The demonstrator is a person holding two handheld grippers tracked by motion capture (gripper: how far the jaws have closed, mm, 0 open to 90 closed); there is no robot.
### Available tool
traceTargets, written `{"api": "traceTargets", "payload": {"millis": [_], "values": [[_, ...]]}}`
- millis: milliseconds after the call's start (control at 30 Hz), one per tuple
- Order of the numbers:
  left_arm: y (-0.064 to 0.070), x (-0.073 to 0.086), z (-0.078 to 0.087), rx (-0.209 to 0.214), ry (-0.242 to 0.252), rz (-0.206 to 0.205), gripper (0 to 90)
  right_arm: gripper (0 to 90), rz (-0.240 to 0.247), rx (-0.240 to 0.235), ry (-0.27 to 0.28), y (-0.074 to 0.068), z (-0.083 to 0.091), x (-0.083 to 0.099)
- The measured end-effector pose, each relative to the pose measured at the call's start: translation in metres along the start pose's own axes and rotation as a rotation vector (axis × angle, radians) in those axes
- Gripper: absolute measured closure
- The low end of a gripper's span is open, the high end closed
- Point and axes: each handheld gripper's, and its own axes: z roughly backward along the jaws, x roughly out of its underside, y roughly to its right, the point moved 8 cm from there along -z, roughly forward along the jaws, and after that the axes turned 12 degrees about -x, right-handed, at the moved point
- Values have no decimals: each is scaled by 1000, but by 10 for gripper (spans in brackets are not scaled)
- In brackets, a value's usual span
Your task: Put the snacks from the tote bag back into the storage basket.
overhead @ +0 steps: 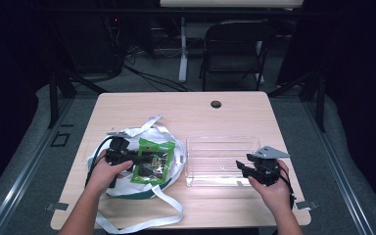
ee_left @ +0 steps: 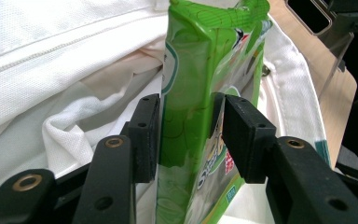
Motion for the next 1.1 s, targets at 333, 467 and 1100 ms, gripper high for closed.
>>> {"api": "traceTargets", "payload": {"millis": [333,467,1100], "values": [[-1,2,4,24,0,-11,602,501,-4,0,0,0,-1,1],[-2,3,6,27,3,-29,621,501,-3,0,-2,0,-1,1],[-5,6,13,104,6,-7,712,503,1,5,-9,2,-2,2]]}}
